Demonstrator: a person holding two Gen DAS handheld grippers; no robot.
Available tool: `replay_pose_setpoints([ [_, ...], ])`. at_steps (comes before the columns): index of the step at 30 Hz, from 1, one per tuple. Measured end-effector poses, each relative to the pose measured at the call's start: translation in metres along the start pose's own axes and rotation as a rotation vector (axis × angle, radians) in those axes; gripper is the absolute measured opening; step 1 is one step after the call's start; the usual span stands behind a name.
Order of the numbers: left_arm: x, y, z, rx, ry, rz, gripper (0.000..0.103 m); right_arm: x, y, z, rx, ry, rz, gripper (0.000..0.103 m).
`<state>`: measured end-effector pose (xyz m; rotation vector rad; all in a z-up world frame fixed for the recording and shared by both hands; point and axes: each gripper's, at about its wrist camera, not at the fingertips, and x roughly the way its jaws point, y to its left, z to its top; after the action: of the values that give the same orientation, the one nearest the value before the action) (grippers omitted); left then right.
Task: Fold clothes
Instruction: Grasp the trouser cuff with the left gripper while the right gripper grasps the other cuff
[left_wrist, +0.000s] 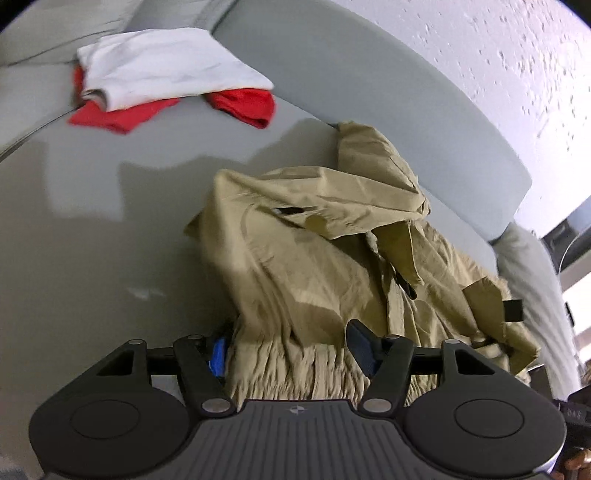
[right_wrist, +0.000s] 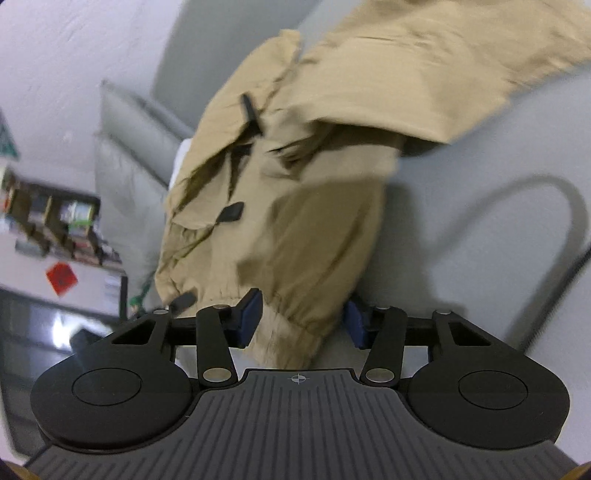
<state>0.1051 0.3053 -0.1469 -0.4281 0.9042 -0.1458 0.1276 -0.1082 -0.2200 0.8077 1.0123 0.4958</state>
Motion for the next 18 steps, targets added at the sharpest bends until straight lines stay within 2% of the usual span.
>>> replay_pose_setpoints([
  [1, 0.002, -0.006, 0.0, 0.033, 0.011, 0.027, 0.053, 0.008, 0.007, -0.002, -0.062, -0.011, -0.003, 0.055],
  [2, 0.005, -0.012, 0.001, 0.069, 0.022, 0.056, 0.038, 0.015, 0.014, -0.005, -0.133, -0.018, -0.016, 0.055],
  [3, 0.004, -0.017, 0.001, 0.095, 0.038, 0.076, 0.034, 0.021, 0.022, -0.008, -0.207, -0.024, -0.032, 0.059],
  [4, 0.003, -0.021, 0.001, 0.121, 0.054, 0.095, 0.021, 0.024, 0.03, -0.011, -0.267, -0.021, -0.055, 0.065],
  [5, 0.0, -0.024, 0.001, 0.12, 0.069, 0.099, 0.014, 0.026, 0.038, -0.015, -0.319, -0.015, -0.081, 0.068],
  [6, -0.004, -0.028, 0.001, 0.113, 0.083, 0.112, 0.013, 0.027, 0.046, -0.018, -0.371, -0.008, -0.107, 0.068],
  [8, -0.012, -0.038, -0.003, 0.131, 0.119, 0.153, 0.013, 0.027, 0.06, -0.025, -0.459, 0.003, -0.171, 0.052],
  [9, -0.016, -0.044, -0.005, 0.146, 0.137, 0.18, 0.013, 0.022, 0.062, -0.026, -0.465, 0.006, -0.194, 0.035],
  [10, -0.02, -0.049, -0.007, 0.148, 0.15, 0.192, 0.013, 0.016, 0.064, -0.027, -0.458, 0.009, -0.206, 0.026],
  [11, -0.025, -0.054, -0.008, 0.134, 0.163, 0.19, 0.011, 0.009, 0.063, -0.027, -0.425, 0.012, -0.206, 0.023],
  [14, -0.049, -0.06, -0.009, -0.017, 0.179, 0.075, 0.011, -0.014, 0.065, -0.024, -0.323, -0.013, -0.197, 0.016],
  [16, -0.067, -0.059, -0.012, -0.182, 0.2, -0.079, 0.011, -0.035, 0.068, -0.018, -0.263, -0.034, -0.166, 0.014],
  [18, -0.081, -0.067, -0.016, -0.304, 0.224, -0.227, 0.011, -0.065, 0.068, -0.007, -0.15, -0.061, -0.09, 0.012],
])
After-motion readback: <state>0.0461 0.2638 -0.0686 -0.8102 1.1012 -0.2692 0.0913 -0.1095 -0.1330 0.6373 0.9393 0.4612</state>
